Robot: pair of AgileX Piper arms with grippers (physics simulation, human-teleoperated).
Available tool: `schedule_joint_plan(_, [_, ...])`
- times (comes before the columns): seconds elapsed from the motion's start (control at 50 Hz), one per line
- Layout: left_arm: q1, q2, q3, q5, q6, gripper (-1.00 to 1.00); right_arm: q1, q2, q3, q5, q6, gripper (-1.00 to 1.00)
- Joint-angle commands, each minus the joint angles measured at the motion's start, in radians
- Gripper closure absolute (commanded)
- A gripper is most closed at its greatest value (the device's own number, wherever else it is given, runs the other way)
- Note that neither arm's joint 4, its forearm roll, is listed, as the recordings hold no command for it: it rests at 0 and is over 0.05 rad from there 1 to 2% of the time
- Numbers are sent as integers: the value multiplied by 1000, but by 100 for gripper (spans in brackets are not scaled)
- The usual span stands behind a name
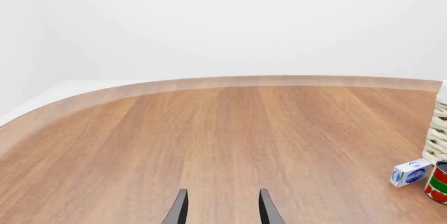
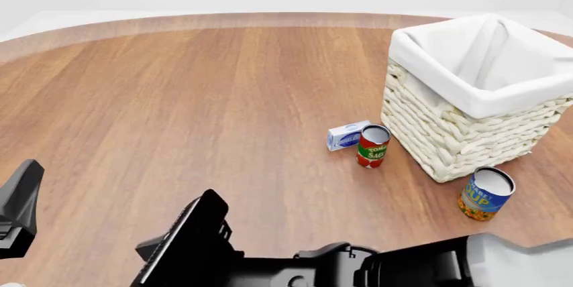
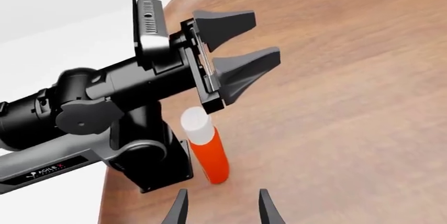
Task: Pick up the ketchup, and put it in the basket.
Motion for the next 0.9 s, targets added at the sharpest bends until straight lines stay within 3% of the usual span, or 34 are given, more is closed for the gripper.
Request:
schedule_joint_plan(0.02, [0, 0, 0, 0, 0, -100, 16, 47, -29, 4, 15, -100])
schedule_joint_plan(0.1, [0, 0, 0, 0, 0, -100, 17, 42, -30, 1, 30, -100])
schedule_joint_plan(0.14, [0, 0, 0, 0, 0, -100, 23, 32, -22, -10, 68, -100])
schedule_joint_plan(0.26, [0, 0, 0, 0, 0, -100, 31, 44, -37, -1, 77, -100])
schedule_joint_plan(0.9, [0, 0, 0, 0, 0, -100, 69, 66, -118, 39, 75, -100])
